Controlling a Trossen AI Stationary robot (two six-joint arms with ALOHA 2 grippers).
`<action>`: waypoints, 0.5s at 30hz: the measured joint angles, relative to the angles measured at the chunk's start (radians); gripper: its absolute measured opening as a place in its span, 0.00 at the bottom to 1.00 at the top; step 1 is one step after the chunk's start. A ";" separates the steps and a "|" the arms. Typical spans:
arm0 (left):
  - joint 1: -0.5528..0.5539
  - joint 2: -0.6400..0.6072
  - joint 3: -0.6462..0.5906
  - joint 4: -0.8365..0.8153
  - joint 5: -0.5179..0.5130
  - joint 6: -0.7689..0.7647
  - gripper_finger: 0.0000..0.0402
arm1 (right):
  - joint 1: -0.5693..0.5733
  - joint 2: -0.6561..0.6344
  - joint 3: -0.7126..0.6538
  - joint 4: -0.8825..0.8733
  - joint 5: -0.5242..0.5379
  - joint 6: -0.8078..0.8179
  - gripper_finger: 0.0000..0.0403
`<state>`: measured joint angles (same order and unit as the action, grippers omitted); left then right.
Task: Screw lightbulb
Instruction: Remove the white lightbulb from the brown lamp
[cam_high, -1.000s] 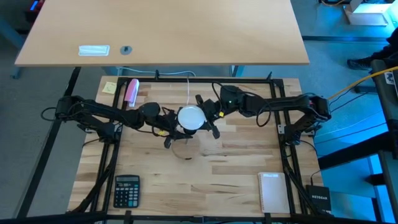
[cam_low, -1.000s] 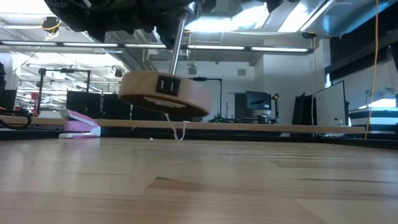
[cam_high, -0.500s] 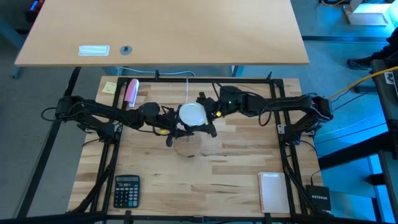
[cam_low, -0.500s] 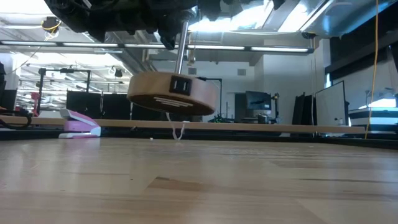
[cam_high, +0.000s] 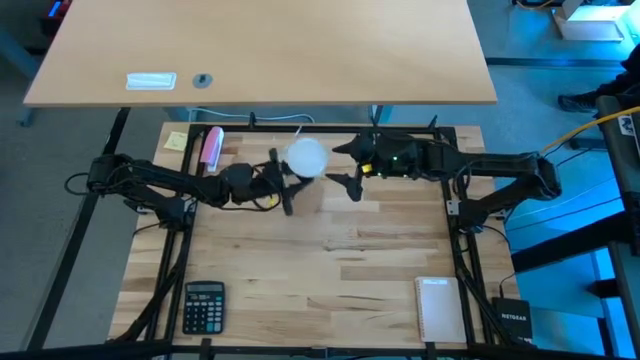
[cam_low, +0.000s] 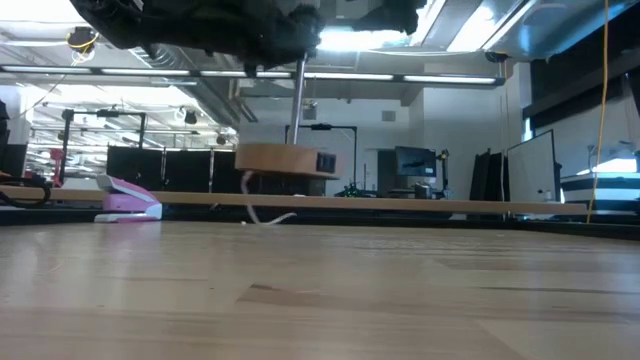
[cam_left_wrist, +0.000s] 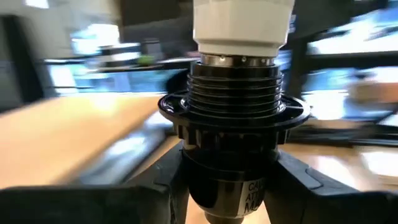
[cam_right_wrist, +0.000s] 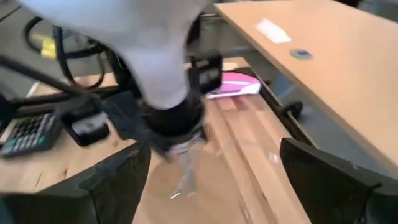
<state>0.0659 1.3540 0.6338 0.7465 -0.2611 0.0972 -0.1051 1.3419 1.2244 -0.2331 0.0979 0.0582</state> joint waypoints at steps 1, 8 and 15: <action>0.000 0.000 0.000 0.000 -0.061 0.022 0.35 | 0.000 0.008 -0.001 0.010 0.015 0.016 0.89; 0.020 0.000 0.000 -0.003 -0.306 0.066 0.38 | 0.000 0.136 -0.001 0.335 0.100 0.014 0.89; 0.027 0.000 0.001 -0.006 -0.313 0.046 0.36 | 0.000 0.274 -0.001 0.639 0.205 0.010 0.89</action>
<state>0.0933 1.3540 0.6346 0.7408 -0.5736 0.1429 -0.1055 1.6164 1.2232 0.4059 0.3029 0.0682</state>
